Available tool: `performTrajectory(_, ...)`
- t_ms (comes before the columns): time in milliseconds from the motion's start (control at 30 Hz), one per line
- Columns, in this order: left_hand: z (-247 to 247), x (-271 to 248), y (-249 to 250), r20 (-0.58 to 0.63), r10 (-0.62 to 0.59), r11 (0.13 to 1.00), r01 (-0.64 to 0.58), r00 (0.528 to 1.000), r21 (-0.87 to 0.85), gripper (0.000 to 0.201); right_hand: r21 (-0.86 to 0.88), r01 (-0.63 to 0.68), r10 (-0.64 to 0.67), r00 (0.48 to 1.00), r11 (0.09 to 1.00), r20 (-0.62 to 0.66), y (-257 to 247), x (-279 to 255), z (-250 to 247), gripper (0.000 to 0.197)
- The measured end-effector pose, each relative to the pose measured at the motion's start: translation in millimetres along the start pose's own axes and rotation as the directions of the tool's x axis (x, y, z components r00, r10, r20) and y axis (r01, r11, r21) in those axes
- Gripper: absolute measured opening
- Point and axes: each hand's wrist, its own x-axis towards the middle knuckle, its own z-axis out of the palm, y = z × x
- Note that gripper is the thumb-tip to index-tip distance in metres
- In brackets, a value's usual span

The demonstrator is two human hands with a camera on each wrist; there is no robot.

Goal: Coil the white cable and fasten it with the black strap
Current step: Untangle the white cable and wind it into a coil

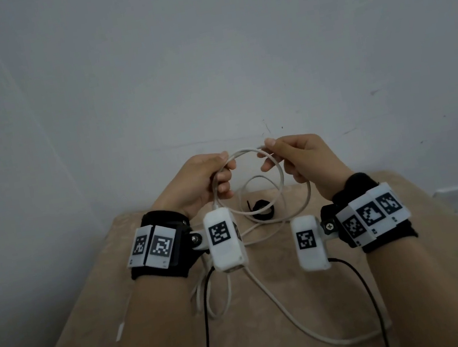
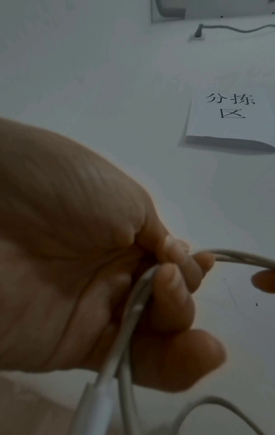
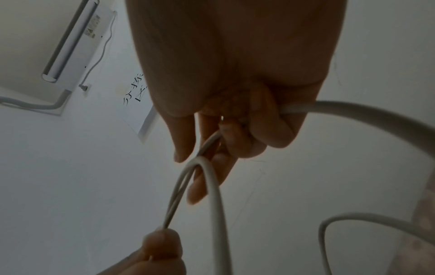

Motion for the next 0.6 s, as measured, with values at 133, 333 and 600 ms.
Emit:
performTrajectory(133, -0.7, 0.1, -1.2, 0.010, -0.023, 1.000, 0.023, 1.000, 0.019, 0.029, -0.012, 0.009, -0.008, 0.999, 1.000, 0.038, 1.9, 0.5, 2.2, 0.024)
performTrajectory(333, 0.9, -1.4, -1.0, 0.040, -0.033, 0.998, 0.031, 0.999, 0.052, 0.032, -0.028, 0.020, -0.020, 1.000, 0.999, 0.016, 2.8, 1.4, 2.0, 0.024)
performTrajectory(600, 9.5, -2.8, 1.8, 0.153, -0.040, 0.972, 0.003, 0.987, 0.234, 0.036, -0.100, 0.032, -0.020, 0.993, 0.994, 0.116, -1.7, -0.2, 10.1, 0.027)
